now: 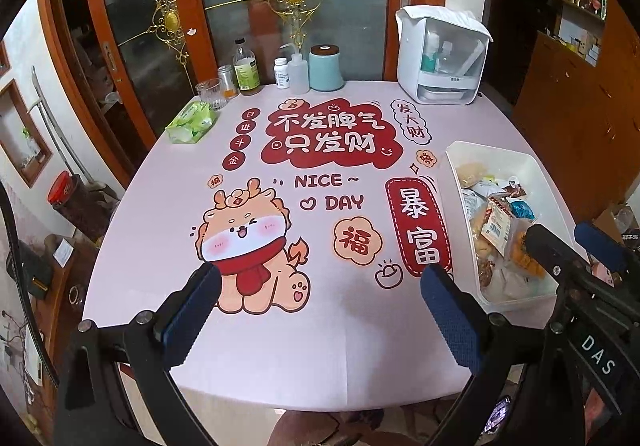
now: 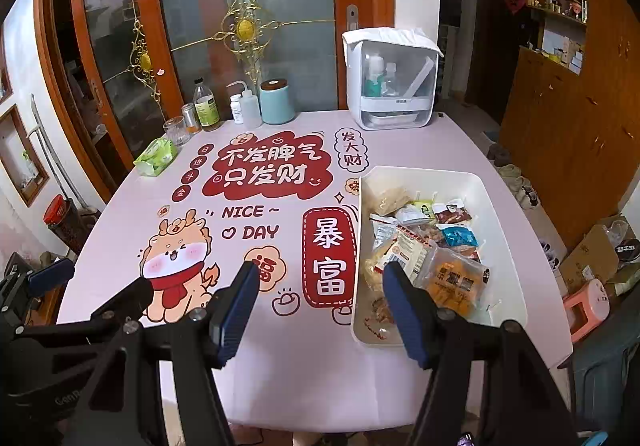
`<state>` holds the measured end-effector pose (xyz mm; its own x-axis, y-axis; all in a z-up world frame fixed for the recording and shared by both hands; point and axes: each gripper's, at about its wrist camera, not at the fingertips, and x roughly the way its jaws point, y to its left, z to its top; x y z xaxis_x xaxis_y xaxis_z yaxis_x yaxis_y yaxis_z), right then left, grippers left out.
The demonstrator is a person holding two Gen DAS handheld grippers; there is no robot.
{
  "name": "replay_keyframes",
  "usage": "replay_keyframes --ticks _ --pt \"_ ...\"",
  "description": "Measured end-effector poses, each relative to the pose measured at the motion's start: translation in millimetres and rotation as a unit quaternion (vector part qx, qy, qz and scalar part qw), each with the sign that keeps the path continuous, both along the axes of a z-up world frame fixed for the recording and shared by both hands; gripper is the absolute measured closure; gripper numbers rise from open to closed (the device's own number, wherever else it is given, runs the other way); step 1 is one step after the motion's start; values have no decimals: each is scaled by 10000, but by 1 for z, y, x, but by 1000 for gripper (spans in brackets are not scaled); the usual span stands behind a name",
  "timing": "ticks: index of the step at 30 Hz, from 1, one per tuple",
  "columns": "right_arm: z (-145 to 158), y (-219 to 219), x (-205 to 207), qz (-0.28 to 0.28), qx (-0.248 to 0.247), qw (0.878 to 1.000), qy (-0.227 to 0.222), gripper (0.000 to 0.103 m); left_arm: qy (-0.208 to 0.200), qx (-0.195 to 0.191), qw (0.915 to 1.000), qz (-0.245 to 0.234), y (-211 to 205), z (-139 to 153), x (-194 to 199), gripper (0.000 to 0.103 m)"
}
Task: Organize snacks
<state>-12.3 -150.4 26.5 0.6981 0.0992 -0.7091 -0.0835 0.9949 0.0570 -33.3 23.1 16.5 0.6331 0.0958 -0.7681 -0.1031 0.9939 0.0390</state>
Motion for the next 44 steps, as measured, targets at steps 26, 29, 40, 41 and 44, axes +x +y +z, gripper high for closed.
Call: replay_keyframes --ticks 26,29,40,41,44 --pt "1 0 1 45 -24 10000 3 38 68 -25 10000 52 7 -5 -4 4" --pt "-1 -3 4 35 -19 10000 20 38 74 -17 10000 54 6 -5 -3 4" --pt "-4 -3 5 24 -31 10000 24 38 81 -7 9999 62 6 -7 -2 4" --pt "-4 -5 6 25 -33 10000 19 38 83 -7 9999 62 6 -7 -2 4" --pt "-5 -4 6 29 -24 10000 34 38 77 -9 10000 55 7 -7 -2 4"
